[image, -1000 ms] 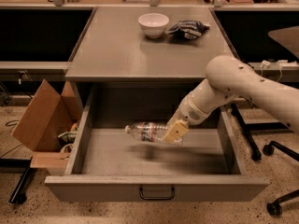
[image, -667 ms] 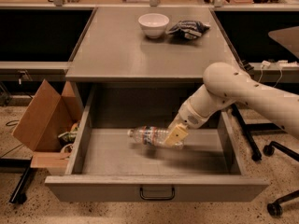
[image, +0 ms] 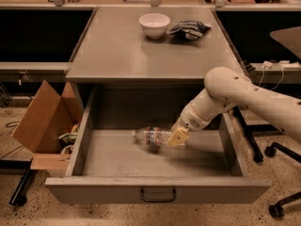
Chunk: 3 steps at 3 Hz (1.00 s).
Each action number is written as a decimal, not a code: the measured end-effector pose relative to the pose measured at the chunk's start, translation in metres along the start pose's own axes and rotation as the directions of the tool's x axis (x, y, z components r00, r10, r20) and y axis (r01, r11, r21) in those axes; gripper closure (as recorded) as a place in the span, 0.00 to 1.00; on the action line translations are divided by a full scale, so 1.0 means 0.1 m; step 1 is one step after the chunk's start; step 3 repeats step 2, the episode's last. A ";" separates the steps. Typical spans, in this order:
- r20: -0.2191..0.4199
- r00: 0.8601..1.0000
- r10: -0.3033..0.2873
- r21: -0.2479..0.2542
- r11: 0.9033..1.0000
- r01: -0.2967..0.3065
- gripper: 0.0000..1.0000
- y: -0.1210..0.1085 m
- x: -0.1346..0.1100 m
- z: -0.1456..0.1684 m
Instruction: Place water bottle into top drawer
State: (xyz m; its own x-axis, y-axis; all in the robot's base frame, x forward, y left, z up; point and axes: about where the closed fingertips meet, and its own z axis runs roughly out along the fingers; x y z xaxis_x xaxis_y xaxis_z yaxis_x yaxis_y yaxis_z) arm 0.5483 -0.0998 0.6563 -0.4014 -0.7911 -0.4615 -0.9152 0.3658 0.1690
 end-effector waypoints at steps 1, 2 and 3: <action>0.023 1.000 -0.003 0.016 1.000 0.002 0.11 -0.04 -0.01 -0.05; 0.045 0.999 -0.008 0.034 0.999 0.006 0.00 -0.07 -0.03 -0.12; 0.045 0.999 -0.008 0.034 0.999 0.006 0.00 -0.07 -0.03 -0.12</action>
Offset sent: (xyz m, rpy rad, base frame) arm 0.0119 -0.0123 0.0214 0.0420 -0.0840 -0.0338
